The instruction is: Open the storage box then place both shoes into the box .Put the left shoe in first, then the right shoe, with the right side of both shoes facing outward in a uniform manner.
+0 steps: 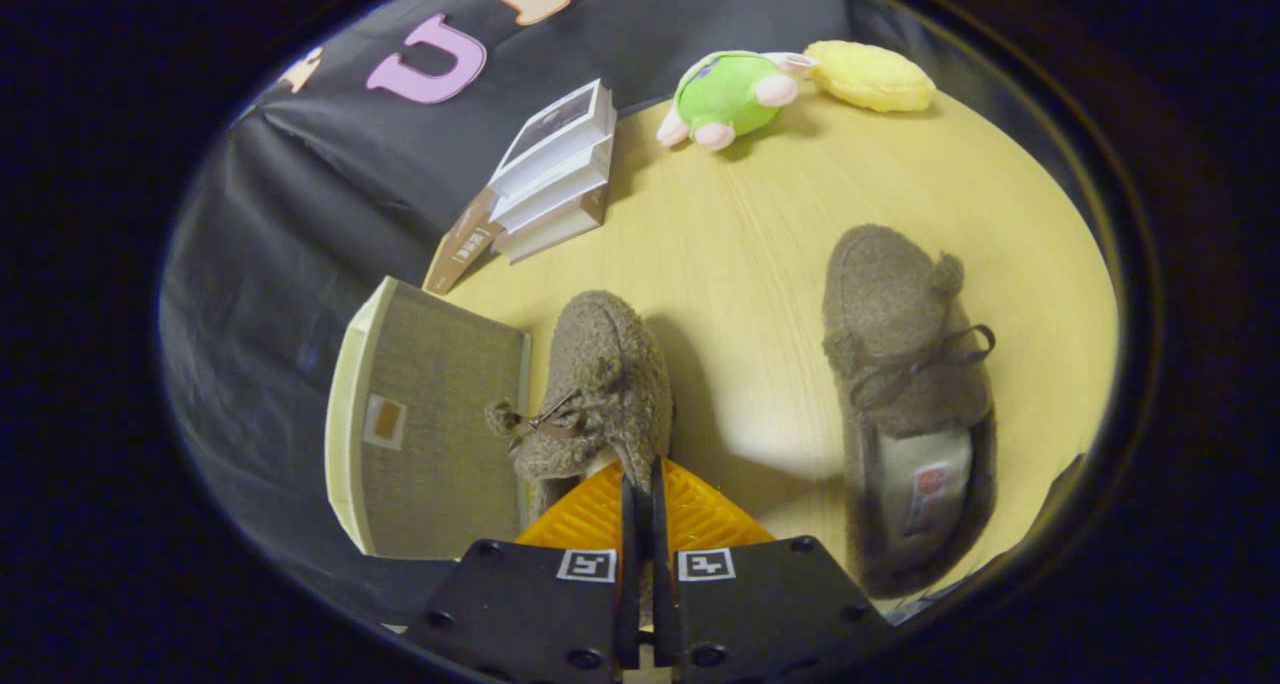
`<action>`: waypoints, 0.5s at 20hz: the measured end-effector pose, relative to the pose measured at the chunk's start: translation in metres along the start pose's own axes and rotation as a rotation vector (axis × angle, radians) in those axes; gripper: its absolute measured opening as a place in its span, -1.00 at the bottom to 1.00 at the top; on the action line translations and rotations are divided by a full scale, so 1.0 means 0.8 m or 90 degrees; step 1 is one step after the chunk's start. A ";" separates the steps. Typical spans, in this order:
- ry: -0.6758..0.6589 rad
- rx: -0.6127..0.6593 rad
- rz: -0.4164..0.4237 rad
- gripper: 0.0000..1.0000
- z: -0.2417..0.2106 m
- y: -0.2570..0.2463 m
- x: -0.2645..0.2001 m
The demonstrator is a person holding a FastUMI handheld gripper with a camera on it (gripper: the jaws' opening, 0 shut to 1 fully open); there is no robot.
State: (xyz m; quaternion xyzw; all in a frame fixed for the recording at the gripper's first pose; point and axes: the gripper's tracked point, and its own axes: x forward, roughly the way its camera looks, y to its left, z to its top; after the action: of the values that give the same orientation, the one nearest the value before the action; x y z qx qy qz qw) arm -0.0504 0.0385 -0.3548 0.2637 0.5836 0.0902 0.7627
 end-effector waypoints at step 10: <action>-0.065 0.036 0.041 -0.83 0.034 0.106 -0.058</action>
State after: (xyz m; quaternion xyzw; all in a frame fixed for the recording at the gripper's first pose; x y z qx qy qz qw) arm -0.0243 0.0815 -0.2675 0.3080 0.5379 0.0843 0.7802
